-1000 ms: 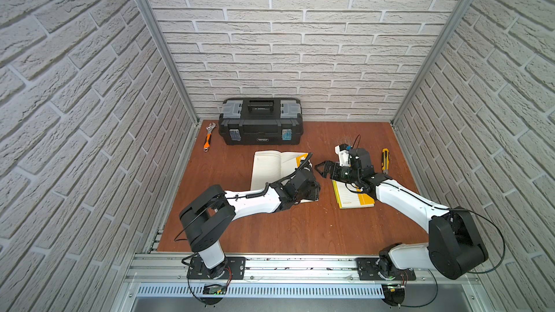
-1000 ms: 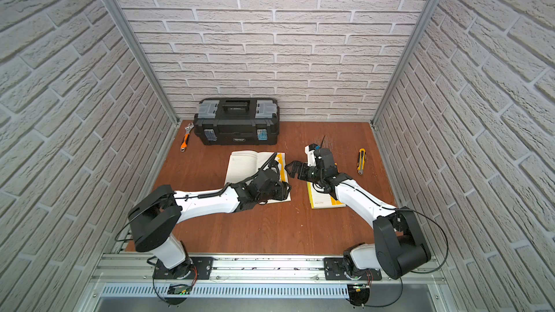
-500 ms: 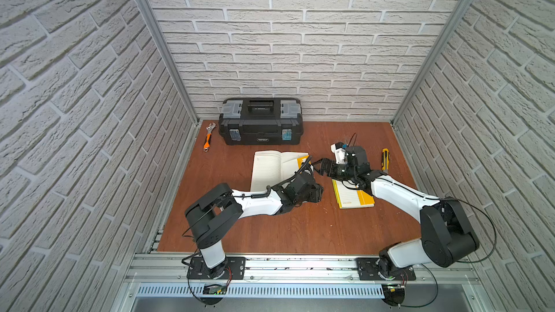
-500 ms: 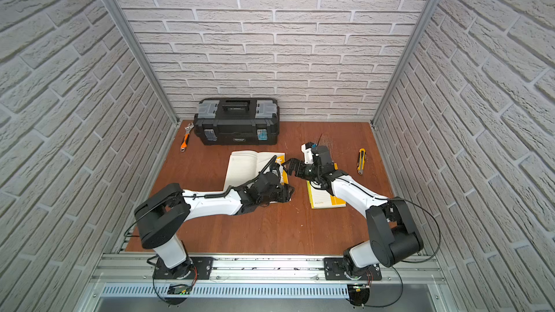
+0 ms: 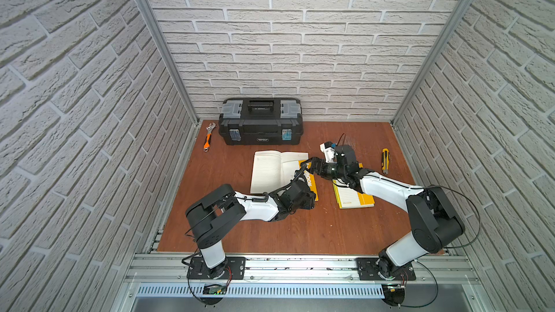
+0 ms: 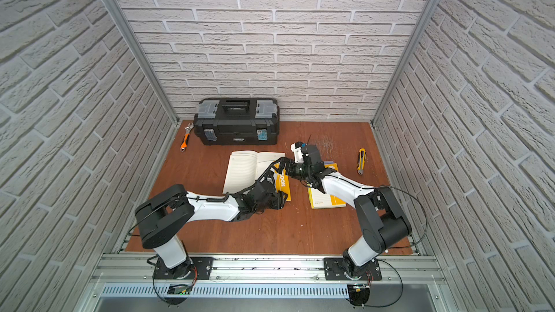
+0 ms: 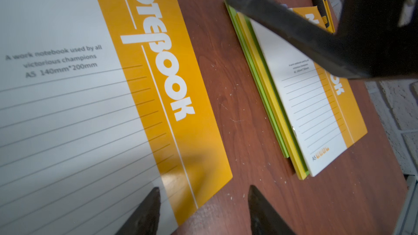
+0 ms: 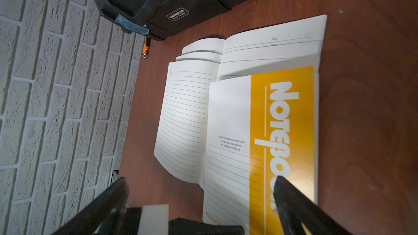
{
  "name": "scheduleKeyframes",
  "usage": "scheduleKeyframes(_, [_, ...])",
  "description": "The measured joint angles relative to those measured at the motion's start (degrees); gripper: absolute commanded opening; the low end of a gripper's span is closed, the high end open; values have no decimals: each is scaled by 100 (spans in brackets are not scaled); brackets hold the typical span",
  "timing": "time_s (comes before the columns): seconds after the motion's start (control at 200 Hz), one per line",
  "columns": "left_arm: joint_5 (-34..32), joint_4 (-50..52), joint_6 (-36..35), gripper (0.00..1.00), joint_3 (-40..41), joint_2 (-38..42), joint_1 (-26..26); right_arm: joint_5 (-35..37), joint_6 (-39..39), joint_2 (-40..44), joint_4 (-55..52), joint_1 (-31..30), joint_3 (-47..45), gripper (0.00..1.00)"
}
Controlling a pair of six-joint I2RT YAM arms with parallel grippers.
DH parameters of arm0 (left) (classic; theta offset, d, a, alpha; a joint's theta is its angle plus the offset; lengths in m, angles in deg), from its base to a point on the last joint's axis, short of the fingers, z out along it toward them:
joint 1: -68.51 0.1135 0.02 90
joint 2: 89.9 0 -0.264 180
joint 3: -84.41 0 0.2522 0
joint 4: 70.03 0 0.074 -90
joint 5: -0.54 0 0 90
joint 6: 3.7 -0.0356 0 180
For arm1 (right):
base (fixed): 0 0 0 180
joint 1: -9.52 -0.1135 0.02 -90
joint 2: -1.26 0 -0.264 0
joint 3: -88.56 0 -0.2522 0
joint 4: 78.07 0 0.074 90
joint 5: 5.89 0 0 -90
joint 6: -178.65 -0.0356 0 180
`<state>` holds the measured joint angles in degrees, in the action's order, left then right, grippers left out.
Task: Close the notebook
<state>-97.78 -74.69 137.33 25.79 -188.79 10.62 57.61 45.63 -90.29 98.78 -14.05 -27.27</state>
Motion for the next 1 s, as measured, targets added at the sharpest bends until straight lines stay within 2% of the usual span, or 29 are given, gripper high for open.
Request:
scheduleKeyframes(0.275, [-72, 61, 90, 61, 39, 0, -70, 146, -271, -546, 542, -129, -28, 100])
scheduleKeyframes(0.735, [-142, 216, 164, 61, 81, 24, -138, 271, -374, -1001, 966, -114, -129, 100])
scheduleKeyframes(1.0, [-212, 361, -33, 60, 92, 1036, -256, 227, -282, -1237, 1023, -155, -227, 100])
